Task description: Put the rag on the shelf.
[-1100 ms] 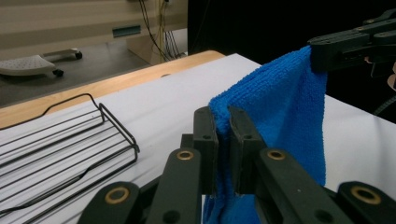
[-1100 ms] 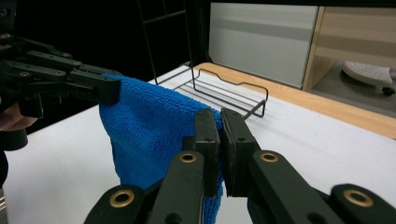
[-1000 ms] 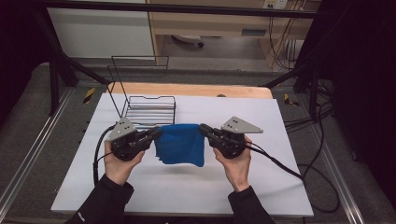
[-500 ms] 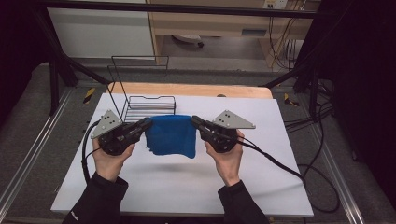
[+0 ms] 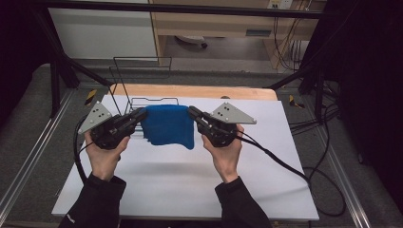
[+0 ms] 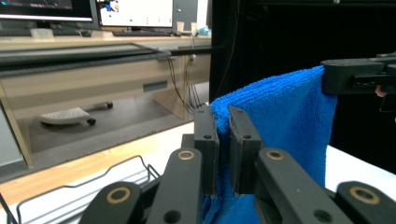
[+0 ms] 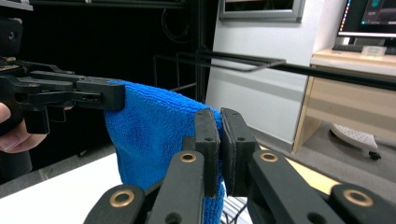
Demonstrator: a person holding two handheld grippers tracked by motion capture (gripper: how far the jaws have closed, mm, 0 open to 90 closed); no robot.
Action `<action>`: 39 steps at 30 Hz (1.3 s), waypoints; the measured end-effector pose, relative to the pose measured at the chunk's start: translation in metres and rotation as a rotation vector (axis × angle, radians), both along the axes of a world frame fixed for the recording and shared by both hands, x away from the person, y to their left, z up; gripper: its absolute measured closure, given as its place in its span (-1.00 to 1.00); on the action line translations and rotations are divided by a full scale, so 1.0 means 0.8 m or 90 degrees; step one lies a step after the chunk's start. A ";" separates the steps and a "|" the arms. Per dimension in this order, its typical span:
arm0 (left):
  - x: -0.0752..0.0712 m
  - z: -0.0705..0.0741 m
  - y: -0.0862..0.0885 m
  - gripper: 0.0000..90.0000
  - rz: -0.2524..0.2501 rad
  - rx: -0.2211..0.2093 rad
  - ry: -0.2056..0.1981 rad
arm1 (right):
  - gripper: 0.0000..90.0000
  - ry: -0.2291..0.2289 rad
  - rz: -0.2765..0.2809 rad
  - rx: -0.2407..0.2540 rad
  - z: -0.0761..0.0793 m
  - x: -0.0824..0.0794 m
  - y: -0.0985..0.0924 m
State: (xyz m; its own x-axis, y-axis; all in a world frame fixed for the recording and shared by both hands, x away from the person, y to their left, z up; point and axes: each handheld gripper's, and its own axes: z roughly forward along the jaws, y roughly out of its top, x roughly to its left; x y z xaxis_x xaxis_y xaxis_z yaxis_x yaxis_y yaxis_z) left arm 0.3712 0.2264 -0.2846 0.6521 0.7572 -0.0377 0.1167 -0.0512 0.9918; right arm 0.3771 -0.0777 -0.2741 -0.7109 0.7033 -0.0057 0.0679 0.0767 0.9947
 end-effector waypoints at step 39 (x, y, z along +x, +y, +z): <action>0.026 0.072 0.050 0.85 0.053 -0.051 -0.076 | 0.93 -0.070 0.011 0.015 0.079 0.043 0.058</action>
